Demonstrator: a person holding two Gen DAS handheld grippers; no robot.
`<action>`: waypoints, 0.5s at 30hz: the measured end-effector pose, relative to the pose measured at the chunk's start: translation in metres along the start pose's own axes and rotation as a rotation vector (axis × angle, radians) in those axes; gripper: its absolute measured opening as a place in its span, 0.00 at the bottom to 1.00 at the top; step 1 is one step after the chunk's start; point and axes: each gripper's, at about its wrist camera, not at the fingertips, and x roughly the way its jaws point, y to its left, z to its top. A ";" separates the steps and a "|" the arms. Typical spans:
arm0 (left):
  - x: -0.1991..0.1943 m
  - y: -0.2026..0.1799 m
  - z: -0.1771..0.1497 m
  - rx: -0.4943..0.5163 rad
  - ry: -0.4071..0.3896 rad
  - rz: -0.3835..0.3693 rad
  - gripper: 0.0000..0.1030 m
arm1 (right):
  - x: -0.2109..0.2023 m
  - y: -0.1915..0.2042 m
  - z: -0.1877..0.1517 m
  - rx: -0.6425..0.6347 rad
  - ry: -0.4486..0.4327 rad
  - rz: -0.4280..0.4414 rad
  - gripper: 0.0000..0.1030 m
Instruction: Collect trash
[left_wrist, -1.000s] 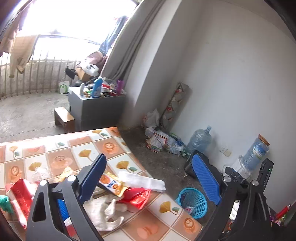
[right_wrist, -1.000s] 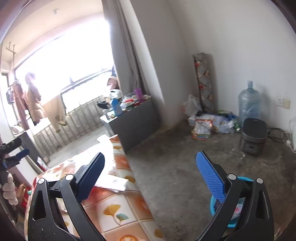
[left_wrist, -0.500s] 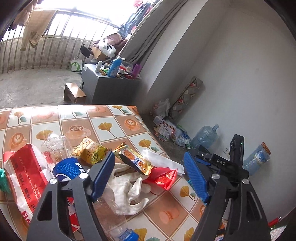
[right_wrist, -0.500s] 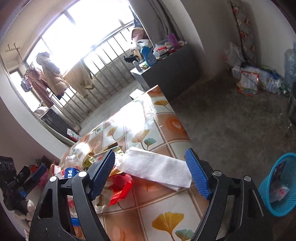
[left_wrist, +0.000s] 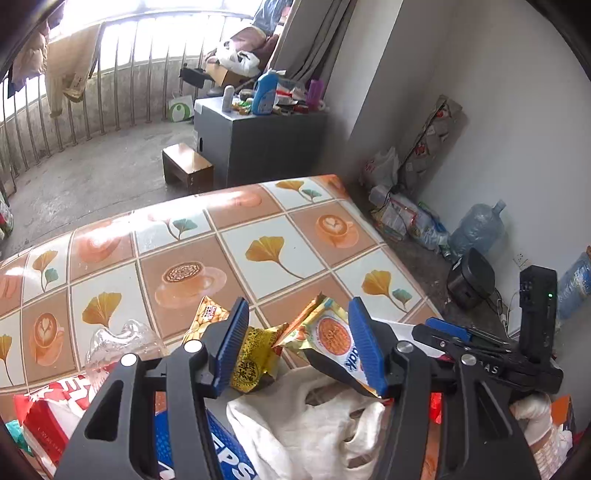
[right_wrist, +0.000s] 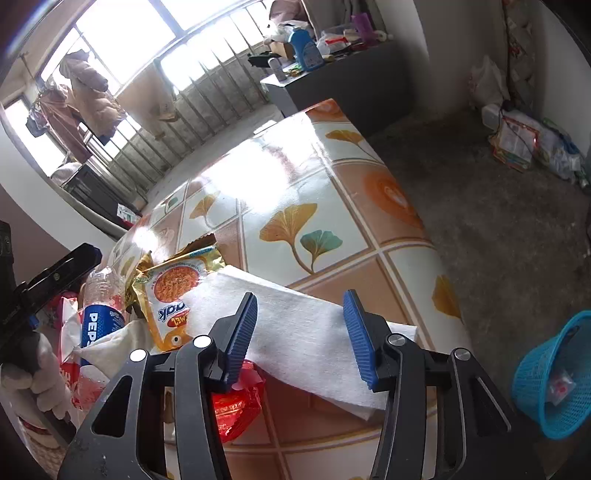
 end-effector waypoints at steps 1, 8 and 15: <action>0.008 0.002 0.000 0.001 0.025 0.005 0.53 | 0.001 0.005 -0.002 -0.011 0.000 0.006 0.42; 0.026 0.013 -0.009 -0.035 0.148 -0.037 0.41 | 0.005 0.034 -0.021 -0.072 0.037 0.061 0.30; 0.022 0.003 -0.034 0.007 0.236 -0.114 0.28 | -0.006 0.042 -0.046 -0.063 0.076 0.105 0.23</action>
